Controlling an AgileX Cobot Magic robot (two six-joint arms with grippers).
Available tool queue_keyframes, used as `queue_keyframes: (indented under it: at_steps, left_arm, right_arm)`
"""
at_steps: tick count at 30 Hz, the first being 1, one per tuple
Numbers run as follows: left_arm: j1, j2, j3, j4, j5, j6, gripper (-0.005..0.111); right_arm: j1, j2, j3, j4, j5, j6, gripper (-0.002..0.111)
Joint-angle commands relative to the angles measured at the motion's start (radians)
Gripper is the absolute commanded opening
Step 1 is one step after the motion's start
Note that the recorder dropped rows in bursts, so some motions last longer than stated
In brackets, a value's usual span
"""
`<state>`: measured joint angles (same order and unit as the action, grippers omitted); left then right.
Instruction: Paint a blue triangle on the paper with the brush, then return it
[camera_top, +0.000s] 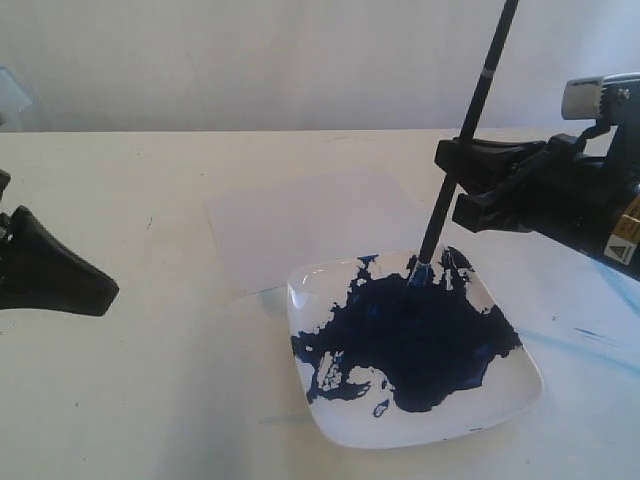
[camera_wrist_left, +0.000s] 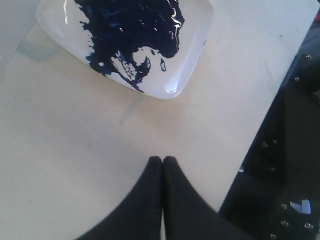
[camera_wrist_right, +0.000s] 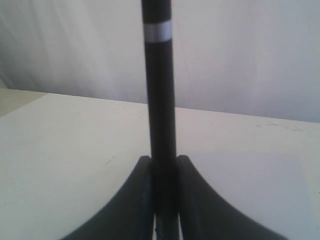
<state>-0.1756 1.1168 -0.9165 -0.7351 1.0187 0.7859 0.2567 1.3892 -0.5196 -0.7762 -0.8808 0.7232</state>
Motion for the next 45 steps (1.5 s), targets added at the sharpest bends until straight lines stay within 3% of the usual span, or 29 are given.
queue_keyframes:
  at_steps: [1,7,9,17,27,31,37,45]
  left_arm:
    - [0.004,0.003,-0.005,-0.018,-0.011,0.030,0.000]
    - [0.004,0.183,-0.037,-0.023,-0.169,0.034,0.000]
    - [0.004,0.295,-0.115,-0.025,-0.184,0.034,0.000]
    - [0.002,0.759,-0.592,-0.112,-0.038,0.041,0.000]
    - [0.002,1.063,-0.895,-0.054,-0.163,0.034,0.000]
    - [0.002,1.142,-0.959,0.043,-0.216,-0.007,0.000]
    - [0.002,1.211,-1.003,0.048,-0.222,-0.005,0.000]
    - [0.002,1.245,-1.005,0.036,-0.324,0.005,0.000]
  right_arm:
    - [-0.006,-0.003,-0.007,-0.009,0.001,0.010,0.000]
    - [-0.006,-0.003,-0.007,-0.009,0.003,0.017,0.000]
    - [-0.006,-0.003,-0.007,-0.003,-0.001,0.017,0.000]
    - [-0.006,-0.003,-0.007,-0.013,-0.025,0.021,0.000]
    - [-0.006,0.000,-0.113,-0.066,0.033,0.088,0.000]
    - [-0.006,0.007,-0.146,-0.070,0.028,0.088,0.000]
    - [-0.006,0.107,-0.247,-0.070,-0.004,0.088,0.000]
    - [-0.004,0.325,-0.518,-0.070,-0.069,0.091,0.000]
